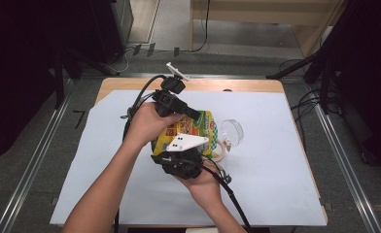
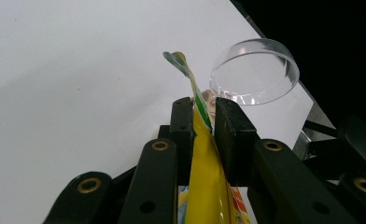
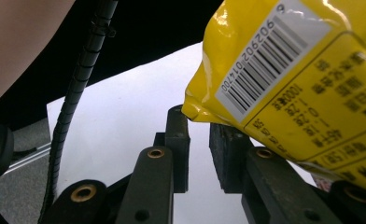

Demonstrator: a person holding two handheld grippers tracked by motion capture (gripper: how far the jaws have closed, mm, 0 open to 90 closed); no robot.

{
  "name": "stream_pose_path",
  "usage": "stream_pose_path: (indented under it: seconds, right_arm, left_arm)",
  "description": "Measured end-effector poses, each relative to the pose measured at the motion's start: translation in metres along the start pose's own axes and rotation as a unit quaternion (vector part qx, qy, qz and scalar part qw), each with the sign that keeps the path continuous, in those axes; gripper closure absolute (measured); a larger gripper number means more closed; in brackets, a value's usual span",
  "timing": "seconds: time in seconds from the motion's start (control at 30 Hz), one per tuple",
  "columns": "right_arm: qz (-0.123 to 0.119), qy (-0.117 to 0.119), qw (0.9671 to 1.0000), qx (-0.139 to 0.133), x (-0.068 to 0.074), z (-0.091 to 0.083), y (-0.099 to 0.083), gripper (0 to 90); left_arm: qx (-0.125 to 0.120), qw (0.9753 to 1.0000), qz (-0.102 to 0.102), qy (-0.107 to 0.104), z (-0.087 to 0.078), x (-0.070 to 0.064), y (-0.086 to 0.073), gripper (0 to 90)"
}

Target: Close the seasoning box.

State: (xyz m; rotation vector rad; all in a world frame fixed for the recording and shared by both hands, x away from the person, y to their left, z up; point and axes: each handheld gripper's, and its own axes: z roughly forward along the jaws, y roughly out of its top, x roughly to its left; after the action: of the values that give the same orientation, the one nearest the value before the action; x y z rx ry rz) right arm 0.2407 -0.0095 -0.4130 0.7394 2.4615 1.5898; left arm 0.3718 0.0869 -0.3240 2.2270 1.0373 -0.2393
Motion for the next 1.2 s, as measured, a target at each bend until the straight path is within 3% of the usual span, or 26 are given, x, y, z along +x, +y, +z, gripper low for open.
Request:
stream_pose_path:
  seconds: [1.2]
  right_arm:
    - [0.000,0.001,1.0000,0.005,-0.0010,0.0002,-0.0006,79.1]
  left_arm:
    - [0.003,1.0000,0.008,-0.004,0.0015,-0.0001,-0.0007,77.9]
